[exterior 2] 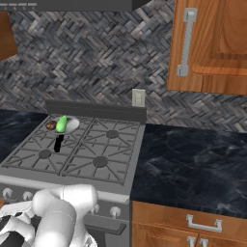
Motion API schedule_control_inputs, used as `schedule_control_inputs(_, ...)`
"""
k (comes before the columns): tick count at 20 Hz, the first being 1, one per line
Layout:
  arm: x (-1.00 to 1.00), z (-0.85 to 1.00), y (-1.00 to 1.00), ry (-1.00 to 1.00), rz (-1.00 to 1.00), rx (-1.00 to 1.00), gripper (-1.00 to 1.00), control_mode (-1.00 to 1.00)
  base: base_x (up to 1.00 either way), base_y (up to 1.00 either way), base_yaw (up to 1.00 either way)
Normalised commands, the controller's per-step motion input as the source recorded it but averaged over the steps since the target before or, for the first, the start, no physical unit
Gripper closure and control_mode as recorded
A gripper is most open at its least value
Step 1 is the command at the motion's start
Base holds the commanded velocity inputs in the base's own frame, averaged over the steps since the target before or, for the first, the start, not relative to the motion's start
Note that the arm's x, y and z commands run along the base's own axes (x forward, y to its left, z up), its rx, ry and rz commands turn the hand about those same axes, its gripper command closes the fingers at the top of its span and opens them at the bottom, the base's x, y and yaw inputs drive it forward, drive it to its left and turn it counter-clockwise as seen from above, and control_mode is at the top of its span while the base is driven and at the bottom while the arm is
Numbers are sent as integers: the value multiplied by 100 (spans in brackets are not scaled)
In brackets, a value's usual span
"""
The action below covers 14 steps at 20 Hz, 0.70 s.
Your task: Put the potato and corn in the pan. Then turn on the rear left burner and set the heat to medium.
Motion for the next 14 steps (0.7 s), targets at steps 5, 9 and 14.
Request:
schedule_control_inputs(5,26,-25,16,0,0,4,-100,-100,0,0,0)
schedule_control_inputs(9,0,-36,21,0,0,7,-100,-100,0,0,0)
schedule_control_inputs(14,0,-39,14,0,0,8,-100,-100,0,0,0)
